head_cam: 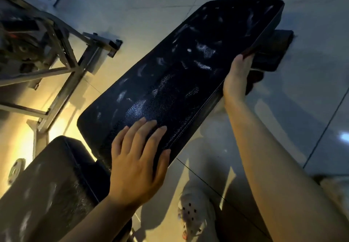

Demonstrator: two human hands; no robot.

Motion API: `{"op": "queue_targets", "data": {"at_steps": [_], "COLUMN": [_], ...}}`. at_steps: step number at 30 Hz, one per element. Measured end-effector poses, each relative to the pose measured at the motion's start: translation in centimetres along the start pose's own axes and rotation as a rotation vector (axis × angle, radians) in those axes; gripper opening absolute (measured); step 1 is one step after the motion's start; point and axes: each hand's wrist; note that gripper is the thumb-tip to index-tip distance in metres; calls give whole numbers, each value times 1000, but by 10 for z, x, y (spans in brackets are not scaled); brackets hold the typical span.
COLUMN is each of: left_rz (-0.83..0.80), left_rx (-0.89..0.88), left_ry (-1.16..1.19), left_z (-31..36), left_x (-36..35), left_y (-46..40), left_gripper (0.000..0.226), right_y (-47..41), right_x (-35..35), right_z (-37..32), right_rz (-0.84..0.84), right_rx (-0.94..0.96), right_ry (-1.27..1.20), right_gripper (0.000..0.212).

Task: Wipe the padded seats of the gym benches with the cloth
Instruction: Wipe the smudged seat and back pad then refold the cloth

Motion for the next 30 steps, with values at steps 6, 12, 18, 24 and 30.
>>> {"op": "queue_targets", "data": {"at_steps": [6, 12, 18, 24, 30], "left_rz": [-50, -29, 48, 73, 58], "left_rx": [-48, 1, -17, -53, -31], "left_ry": [-97, -136, -123, -161, -190], "left_z": [4, 9, 8, 6, 7], "left_x": [-3, -1, -6, -9, -6], "left_y": [-2, -1, 0, -1, 1], "left_gripper": [43, 43, 41, 40, 40], "right_y": [75, 124, 28, -8, 82], "right_x": [-3, -11, -7, 8, 2], "right_z": [46, 59, 7, -4, 52], "right_rz": [-138, -180, -28, 6, -184], "right_rx": [70, 28, -49, -55, 3], "right_ry": [36, 43, 1, 40, 77], "right_gripper": [68, 72, 72, 68, 84]}}
Point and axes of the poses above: each hand's wrist, its own y-axis away from the middle knuckle, its own x-axis out of the back of the hand, z = x × y, and after that the axes turned 15 degrees about -x, right-handed
